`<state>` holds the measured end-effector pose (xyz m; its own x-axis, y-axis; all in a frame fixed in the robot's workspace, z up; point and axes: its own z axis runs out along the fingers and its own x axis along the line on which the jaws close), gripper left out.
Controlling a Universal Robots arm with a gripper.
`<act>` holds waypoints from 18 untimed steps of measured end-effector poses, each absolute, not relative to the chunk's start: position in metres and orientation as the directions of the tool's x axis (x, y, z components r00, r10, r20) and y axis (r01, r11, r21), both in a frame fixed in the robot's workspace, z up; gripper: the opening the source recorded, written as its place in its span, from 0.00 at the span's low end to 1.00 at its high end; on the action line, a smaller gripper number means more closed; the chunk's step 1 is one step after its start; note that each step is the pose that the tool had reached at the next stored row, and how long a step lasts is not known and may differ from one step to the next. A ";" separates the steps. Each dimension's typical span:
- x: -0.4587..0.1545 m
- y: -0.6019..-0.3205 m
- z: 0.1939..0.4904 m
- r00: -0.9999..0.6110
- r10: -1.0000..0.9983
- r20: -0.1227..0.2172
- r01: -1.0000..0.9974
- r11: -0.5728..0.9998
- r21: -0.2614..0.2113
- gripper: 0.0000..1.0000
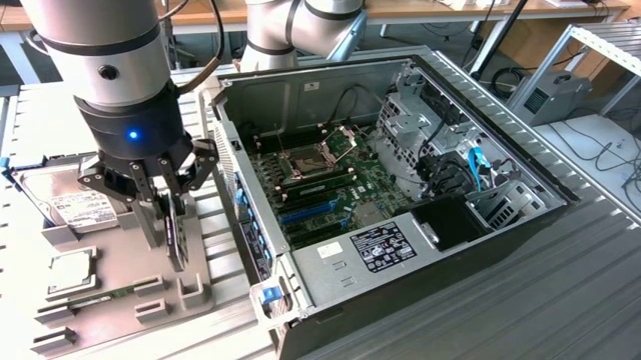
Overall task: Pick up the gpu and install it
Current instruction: 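Pick up the gpu and move the gpu toward the slot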
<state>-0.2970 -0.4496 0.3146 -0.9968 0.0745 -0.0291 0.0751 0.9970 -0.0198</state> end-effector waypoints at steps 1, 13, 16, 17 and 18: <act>-0.297 -0.450 0.315 -0.997 0.075 -0.029 0.075 0.997 -0.020 0.26; -0.297 -0.450 0.322 -0.997 0.075 -0.029 0.075 0.997 -0.020 0.26; -0.297 -0.450 0.324 -0.997 0.075 -0.029 0.075 0.997 -0.020 0.26; -0.297 -0.450 0.324 -0.997 0.075 -0.029 0.075 0.997 -0.020 0.26; -0.297 -0.450 0.325 -0.997 0.075 -0.029 0.075 0.997 -0.020 0.26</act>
<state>-0.2971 -0.4496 0.3249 -0.9968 0.0745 -0.0291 0.0751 0.9970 -0.0198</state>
